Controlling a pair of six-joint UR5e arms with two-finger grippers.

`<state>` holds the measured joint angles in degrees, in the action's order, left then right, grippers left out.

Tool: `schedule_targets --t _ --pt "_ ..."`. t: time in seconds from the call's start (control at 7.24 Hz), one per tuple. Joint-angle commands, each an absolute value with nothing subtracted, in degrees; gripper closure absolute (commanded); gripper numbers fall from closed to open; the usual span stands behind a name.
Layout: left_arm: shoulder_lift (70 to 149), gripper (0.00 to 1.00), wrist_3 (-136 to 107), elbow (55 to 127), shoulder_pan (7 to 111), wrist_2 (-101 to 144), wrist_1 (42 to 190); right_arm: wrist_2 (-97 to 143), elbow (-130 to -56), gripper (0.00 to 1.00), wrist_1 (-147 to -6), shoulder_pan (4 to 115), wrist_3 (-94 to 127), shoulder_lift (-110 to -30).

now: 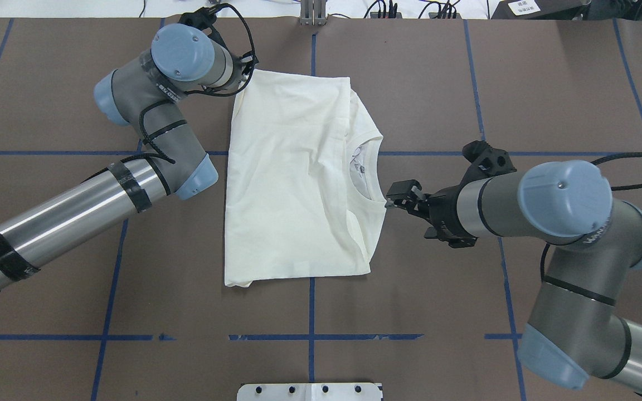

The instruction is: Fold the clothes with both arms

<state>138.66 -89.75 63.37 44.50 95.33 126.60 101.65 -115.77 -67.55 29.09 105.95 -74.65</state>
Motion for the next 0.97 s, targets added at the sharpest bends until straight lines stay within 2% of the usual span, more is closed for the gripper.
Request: schedule_targets --t 0.0,0.14,0.28,0.41,0.69,0.83 --pt "127.8 0.49 -89.56 81.41 44.65 101.15 124.83 95.55 -108.51 0.0 -67.76 26.37 105.56 -68.33" --pt "120.4 0.49 -89.47 93.22 44.65 103.25 121.06 95.45 -102.02 0.0 -67.76 26.11 105.03 -64.55" --pt "119.37 0.48 -89.47 96.65 44.56 104.14 117.37 95.36 -98.21 0.18 -67.76 25.41 102.16 -62.6" --pt "119.62 0.48 -89.39 96.59 44.47 104.06 116.99 95.36 -98.0 0.42 -67.76 24.53 98.3 -62.93" --pt "119.71 0.47 -89.47 96.07 44.47 103.98 116.9 95.27 -97.47 0.43 -67.68 23.91 92.49 -62.4" --pt "119.71 0.47 -89.47 96.06 44.47 103.97 116.89 95.19 -97.64 0.38 -67.33 23.91 91.07 -61.88"
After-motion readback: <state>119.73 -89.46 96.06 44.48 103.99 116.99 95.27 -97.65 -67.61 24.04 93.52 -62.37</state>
